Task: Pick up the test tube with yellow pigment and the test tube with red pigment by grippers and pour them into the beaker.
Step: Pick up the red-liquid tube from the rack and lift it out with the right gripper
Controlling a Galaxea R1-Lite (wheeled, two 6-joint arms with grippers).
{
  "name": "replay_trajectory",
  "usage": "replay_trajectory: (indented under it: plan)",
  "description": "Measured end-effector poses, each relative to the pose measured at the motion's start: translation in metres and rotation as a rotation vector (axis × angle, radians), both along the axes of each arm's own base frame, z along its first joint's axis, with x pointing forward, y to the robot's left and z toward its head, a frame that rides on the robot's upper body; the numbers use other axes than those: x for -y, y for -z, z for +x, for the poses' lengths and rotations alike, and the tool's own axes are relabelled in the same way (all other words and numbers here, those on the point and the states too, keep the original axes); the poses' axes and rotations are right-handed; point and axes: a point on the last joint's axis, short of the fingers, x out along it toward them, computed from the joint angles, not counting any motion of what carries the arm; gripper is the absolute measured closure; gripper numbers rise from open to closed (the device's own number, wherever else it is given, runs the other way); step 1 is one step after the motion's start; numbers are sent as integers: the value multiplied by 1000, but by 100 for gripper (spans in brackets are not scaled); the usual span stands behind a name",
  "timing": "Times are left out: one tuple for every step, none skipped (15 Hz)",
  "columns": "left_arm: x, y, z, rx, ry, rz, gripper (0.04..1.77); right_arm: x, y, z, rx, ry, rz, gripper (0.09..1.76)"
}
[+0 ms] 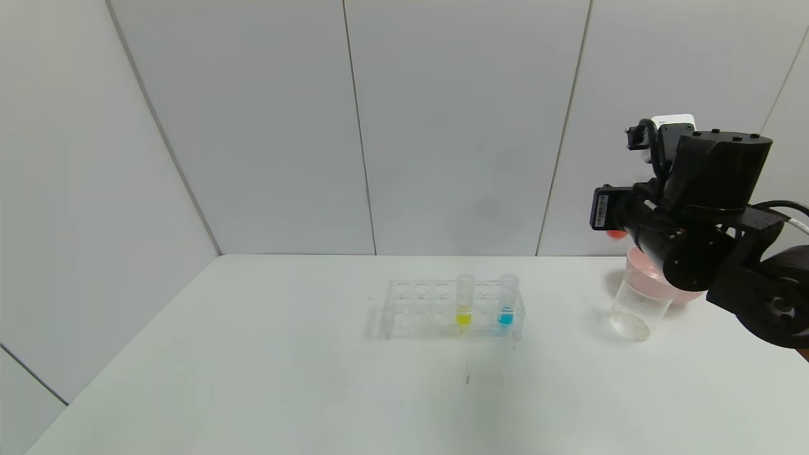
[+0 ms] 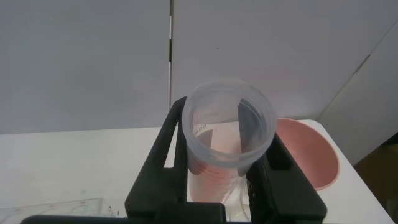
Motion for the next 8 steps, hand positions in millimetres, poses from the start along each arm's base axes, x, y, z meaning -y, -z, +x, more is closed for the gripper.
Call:
replay_trajectory:
  plan:
    - [0,0,0,0,0,0,5,1,-1,-1,-1,3,1,126]
    - [0,0,0,0,0,0,5,2,-2,-2,1,6,2,126]
    - [0,0,0,0,0,0,5,3,-2,-4,2,7,3,126]
    - [0,0,0,0,0,0,5,2,-3,-5,6,5,4,126]
    - [0,0,0,0,0,0,5,1,-4,-5,7,1,5,126]
    - [0,0,0,0,0,0,5,1,-4,-6,7,2,5,126]
    - [0,0,0,0,0,0,5,0,-4,-6,8,0,6,126]
    - [0,0,0,0,0,0,5,0,-4,-7,11,1,7,126]
